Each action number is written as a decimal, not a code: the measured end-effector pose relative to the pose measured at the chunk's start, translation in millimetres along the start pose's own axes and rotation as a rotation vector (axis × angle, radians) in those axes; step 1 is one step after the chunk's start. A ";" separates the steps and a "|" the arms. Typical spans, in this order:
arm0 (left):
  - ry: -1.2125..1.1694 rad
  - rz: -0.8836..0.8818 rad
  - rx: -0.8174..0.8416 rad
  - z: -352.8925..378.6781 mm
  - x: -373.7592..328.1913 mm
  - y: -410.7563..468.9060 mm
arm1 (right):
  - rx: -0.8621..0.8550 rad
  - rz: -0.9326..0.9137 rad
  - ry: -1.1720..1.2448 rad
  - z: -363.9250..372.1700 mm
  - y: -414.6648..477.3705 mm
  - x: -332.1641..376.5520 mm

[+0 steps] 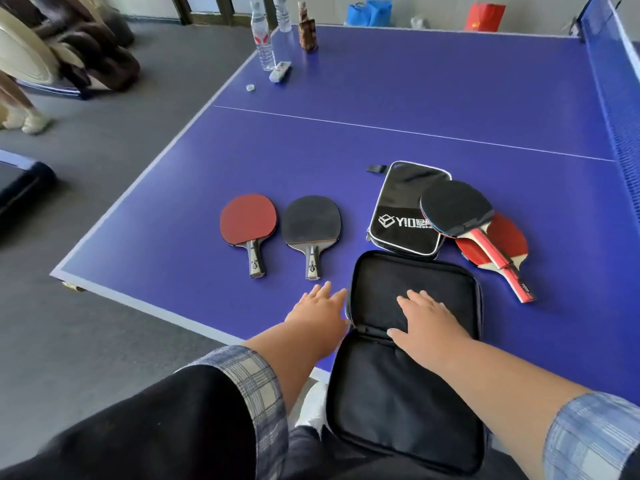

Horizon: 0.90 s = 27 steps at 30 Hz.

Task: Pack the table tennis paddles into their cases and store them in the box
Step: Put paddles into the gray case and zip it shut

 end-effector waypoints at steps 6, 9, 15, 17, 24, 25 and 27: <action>-0.336 -0.313 -0.286 -56.1 130.9 14.1 | 0.074 0.001 0.418 9.3 50.2 134.7; -0.474 -0.489 -0.343 -69.4 211.2 39.3 | 0.091 0.062 0.467 29.2 91.4 187.3; -0.715 -0.711 -0.339 -62.1 323.6 95.7 | 0.039 0.253 0.409 62.1 169.3 245.8; -0.809 -0.754 -0.322 -58.2 341.3 113.6 | 0.013 0.298 0.374 67.0 188.7 258.0; -0.908 -0.828 -0.276 -52.5 358.2 141.3 | 0.035 0.347 0.410 87.0 206.1 277.1; -0.918 -0.833 -0.281 -55.1 360.0 142.4 | 0.049 0.345 0.441 85.8 203.7 276.6; -0.909 -0.838 -0.297 -64.7 365.0 142.6 | 0.050 0.321 0.474 74.3 196.5 272.9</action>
Point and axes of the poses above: each hand's wrist, its own y-axis towards the middle knuckle, its own z-axis out of the palm, x = y × z, the point moved 10 cm from there along y, towards the middle knuckle, and after that the axes turned 9 degrees about -x, right-handed, at the moved point
